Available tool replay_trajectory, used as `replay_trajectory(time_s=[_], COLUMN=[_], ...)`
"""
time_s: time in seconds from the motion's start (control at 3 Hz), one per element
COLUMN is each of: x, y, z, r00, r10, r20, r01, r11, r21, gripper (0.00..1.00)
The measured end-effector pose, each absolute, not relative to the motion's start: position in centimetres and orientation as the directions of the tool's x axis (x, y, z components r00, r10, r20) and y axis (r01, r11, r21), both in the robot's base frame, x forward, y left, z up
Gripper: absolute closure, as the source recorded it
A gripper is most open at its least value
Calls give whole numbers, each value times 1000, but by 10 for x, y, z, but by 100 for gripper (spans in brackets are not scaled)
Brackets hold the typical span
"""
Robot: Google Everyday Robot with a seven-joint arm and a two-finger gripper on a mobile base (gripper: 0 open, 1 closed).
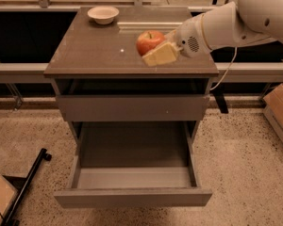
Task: Place apple into middle drawer
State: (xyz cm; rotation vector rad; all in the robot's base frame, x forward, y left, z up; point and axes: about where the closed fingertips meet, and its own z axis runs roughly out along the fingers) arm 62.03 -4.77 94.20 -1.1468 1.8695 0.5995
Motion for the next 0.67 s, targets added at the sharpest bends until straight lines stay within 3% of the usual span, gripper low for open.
replay_trajectory(time_s=[0.33, 0.67], x=[516, 464], y=[-60, -62], z=[930, 890], r00=[-205, -238], r10=[-569, -587], r20=[-797, -773], r01=[-955, -962], r11=[294, 250], r21=[36, 107], gripper=[100, 100])
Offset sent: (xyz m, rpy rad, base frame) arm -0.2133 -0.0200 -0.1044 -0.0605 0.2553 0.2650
